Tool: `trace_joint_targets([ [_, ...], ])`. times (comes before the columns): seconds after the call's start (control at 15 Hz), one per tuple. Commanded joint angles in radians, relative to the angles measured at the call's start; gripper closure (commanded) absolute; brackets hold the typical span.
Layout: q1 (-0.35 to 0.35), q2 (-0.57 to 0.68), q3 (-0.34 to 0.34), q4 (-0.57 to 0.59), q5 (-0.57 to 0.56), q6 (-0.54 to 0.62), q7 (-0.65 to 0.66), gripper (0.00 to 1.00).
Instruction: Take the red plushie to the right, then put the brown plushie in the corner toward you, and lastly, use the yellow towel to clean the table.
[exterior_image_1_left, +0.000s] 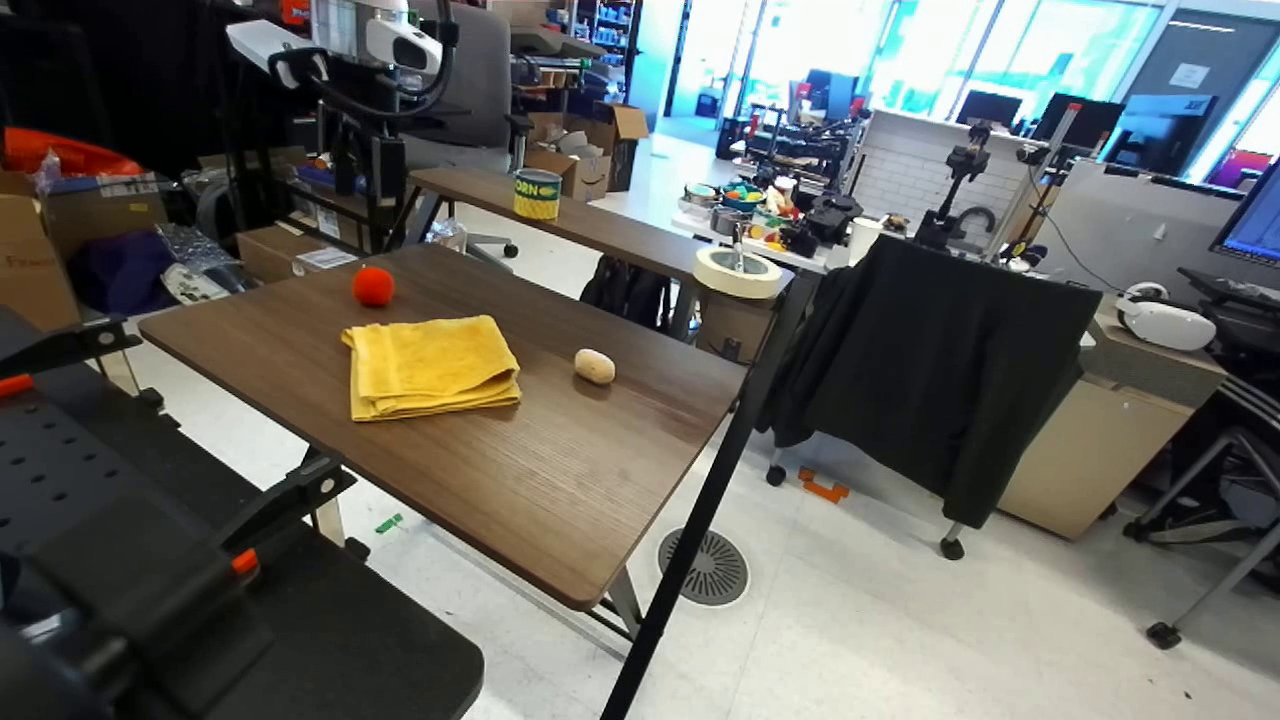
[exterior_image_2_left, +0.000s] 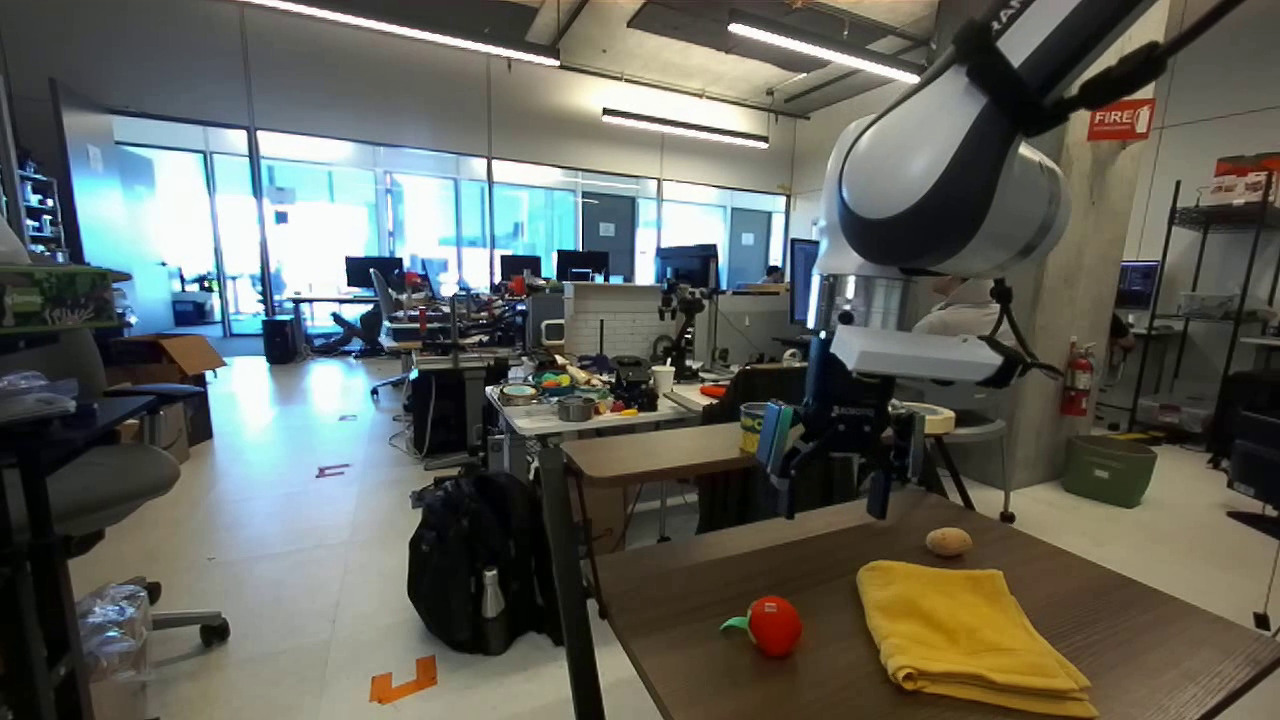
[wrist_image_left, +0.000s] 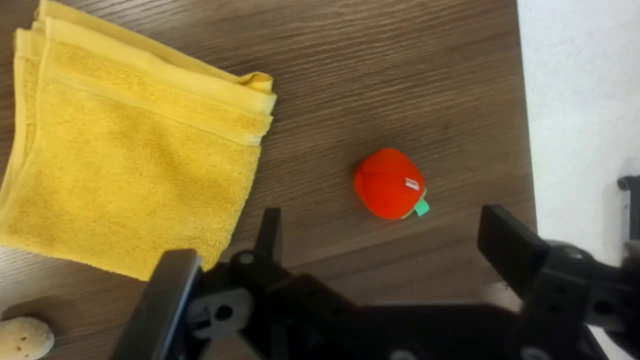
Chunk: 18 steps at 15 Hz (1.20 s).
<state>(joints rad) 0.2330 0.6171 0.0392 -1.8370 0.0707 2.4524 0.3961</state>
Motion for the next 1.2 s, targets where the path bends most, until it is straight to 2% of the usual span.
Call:
trace_joint_targets([
  [0.0,-0.085,-0.041,0.042,-0.032,-0.002,-0.059,-0.241,0.00],
  [0.27,-0.105,-0.019,0.043,0.017,-0.056,-0.180,-0.416,0.00],
  [0.33,-0.067,-0.013,0.018,0.032,-0.074,-0.201,-0.335,0.00],
  [0.4,-0.099,-0.008,0.032,0.007,-0.040,-0.143,-0.363,0.00],
  [0.73,-0.099,-0.005,0.032,0.009,-0.043,-0.148,-0.361,0.00],
  [0.93,-0.077,0.080,0.022,0.094,-0.047,-0.132,-0.303,0.00],
  [1.13,-0.051,0.182,0.042,0.176,-0.028,-0.065,-0.267,0.00],
])
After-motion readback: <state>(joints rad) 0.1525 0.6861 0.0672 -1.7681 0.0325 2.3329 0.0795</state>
